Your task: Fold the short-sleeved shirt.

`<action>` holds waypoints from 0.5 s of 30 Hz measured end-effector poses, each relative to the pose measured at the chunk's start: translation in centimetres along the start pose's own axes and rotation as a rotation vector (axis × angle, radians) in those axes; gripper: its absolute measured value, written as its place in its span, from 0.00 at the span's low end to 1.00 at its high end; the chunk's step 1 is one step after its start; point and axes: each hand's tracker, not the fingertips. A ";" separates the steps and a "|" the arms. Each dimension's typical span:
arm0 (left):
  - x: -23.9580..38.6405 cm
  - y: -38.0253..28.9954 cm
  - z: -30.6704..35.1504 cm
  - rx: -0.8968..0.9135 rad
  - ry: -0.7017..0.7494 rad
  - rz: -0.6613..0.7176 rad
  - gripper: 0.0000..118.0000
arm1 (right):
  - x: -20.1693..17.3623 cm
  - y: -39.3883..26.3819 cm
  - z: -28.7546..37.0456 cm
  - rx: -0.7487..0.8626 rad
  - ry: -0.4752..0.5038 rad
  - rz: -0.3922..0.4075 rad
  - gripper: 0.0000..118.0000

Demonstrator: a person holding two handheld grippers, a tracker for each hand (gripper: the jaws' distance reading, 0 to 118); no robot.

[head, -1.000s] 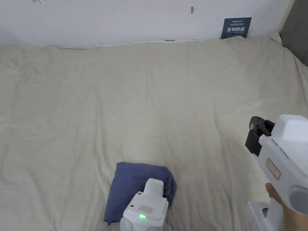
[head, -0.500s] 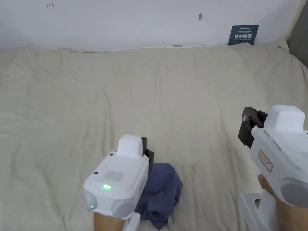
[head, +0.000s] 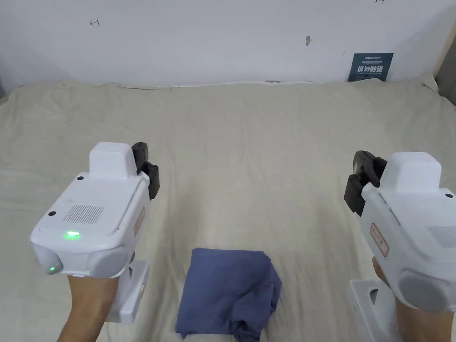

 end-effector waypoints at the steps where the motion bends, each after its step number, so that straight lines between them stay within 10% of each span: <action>1: -0.3 -0.1 0.1 0.001 0.006 0.011 0.00 | -0.1 0.1 0.0 0.003 -0.002 0.003 0.02; 15: -1.4 -0.9 -0.2 -0.002 0.025 0.031 0.00 | -2.0 -1.6 -0.3 -0.043 0.059 0.001 0.02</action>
